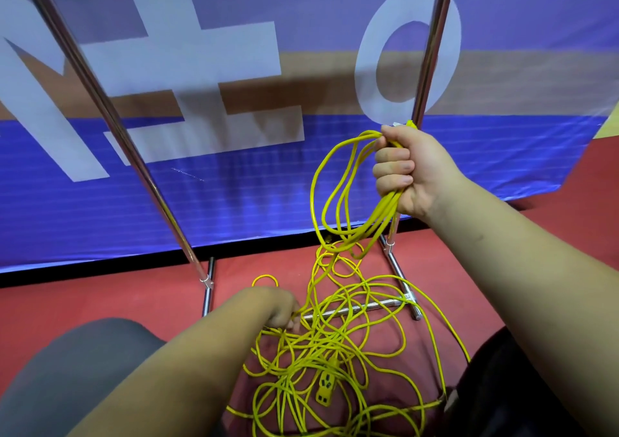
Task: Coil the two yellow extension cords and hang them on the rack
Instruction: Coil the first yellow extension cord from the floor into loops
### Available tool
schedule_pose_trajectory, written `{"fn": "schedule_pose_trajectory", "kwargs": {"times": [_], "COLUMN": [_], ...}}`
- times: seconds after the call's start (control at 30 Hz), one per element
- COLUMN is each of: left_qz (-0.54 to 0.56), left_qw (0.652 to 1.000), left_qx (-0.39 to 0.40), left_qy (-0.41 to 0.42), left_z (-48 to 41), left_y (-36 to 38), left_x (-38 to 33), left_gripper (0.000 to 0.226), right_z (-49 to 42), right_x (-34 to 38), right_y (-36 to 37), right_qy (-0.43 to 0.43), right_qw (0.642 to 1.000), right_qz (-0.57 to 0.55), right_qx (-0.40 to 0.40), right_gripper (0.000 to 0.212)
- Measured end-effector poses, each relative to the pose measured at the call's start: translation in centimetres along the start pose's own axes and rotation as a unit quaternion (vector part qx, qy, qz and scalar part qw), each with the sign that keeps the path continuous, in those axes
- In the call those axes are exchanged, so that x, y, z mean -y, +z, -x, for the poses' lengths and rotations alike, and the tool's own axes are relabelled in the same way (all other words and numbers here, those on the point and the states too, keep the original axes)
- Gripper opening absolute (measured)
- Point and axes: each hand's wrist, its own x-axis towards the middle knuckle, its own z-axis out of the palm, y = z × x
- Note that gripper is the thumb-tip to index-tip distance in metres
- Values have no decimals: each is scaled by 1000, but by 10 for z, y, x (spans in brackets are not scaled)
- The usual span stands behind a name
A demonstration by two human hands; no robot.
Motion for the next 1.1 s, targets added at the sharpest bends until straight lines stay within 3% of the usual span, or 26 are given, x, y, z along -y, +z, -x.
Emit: {"fn": "schedule_pose_trajectory", "kwargs": {"times": [0.07,0.13,0.2,0.37,0.57,0.7,0.77,0.93,1.1], "left_qz": [17,35,140,474,681,757,784,850,882], "left_qw": [999,993,968,824,674,593,556,464,397], "left_qx": [-31,-108,-202,-310,-276,-236,-220,-178,-178], "left_qy": [-10,-24,-42,3,69,139,166,173,180], "left_z": [5,19,34,89,157,187,196,193,181], "left_y": [-10,-27,-48,-94,-134,-153,-158,-159,-146], "left_x": [6,10,14,6,-34,-58,-64,-57,-41], "left_gripper": [24,27,31,27,21,19,17,8,21], "right_z": [2,5,8,5,-2,-7,-9,-10,-7], "right_x": [4,8,8,-6,-36,-58,-67,-85,-91], "right_y": [-3,-4,-3,-1,8,16,20,26,30], "right_qy": [-2,-8,-21,-60,-92,-129,-136,-100,-60], "right_qw": [1000,1000,998,978,939,921,922,933,949], "right_qz": [4,23,66,201,331,366,361,346,308], "right_qx": [-1,0,-3,-19,-16,-23,-29,1,27], "right_gripper": [32,31,31,28,41,32,23,27,28]}}
